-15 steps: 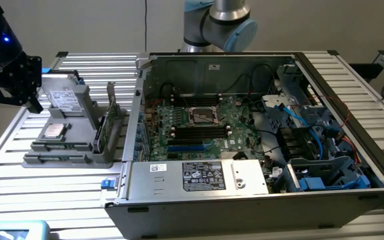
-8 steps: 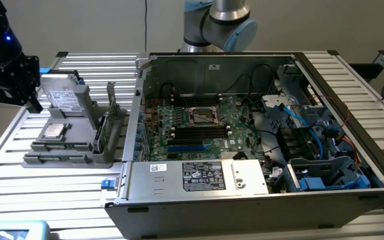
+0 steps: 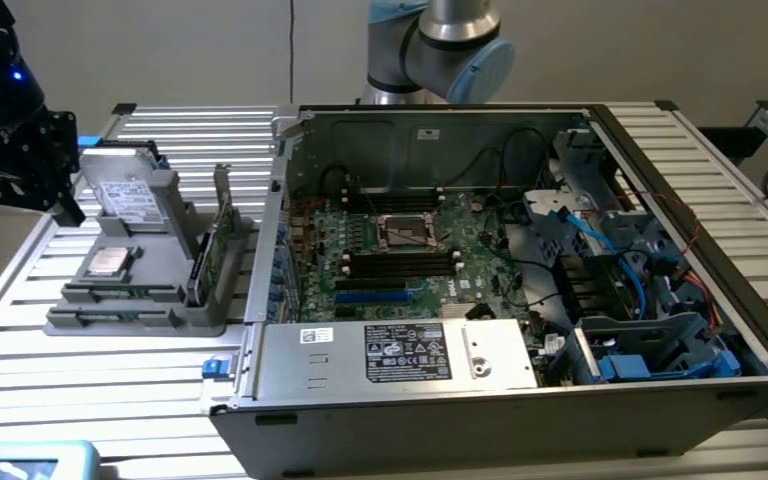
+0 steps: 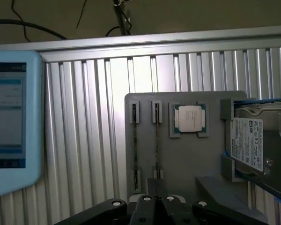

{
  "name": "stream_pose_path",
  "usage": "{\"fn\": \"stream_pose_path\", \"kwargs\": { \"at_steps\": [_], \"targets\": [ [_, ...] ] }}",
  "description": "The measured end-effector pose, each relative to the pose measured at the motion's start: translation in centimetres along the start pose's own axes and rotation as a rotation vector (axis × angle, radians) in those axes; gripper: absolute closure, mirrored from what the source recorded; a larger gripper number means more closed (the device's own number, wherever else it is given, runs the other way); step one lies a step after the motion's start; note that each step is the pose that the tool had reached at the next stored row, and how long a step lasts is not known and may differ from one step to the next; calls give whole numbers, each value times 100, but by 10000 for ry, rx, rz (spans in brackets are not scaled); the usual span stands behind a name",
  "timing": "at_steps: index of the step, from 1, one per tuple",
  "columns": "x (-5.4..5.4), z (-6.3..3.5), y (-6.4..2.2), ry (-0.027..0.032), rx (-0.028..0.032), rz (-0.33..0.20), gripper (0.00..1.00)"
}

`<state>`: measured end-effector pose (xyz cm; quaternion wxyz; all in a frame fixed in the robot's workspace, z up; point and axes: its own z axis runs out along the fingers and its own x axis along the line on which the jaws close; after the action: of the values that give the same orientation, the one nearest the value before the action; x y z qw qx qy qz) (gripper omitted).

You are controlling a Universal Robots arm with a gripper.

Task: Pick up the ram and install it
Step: 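Pick up the ram and move it above insertion slot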

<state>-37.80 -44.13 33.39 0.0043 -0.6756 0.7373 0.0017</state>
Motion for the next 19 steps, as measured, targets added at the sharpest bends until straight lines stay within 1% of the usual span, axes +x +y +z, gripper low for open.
{"fn": "stream_pose_path", "kwargs": {
  "at_steps": [2, 4, 5, 6, 8, 9, 19],
  "targets": [
    [0, 0, 0, 1, -1, -23, 88],
    [2, -1, -1, 1, -1, -52, 76],
    [3, -1, -1, 1, -2, -66, 76],
    [4, 0, -1, 0, -1, -78, 70],
    [4, 3, 0, 1, -3, -104, 70],
    [4, 6, 0, 1, -3, -122, 64],
    [6, 158, 0, 45, -21, -376, 64]
  ]
}}
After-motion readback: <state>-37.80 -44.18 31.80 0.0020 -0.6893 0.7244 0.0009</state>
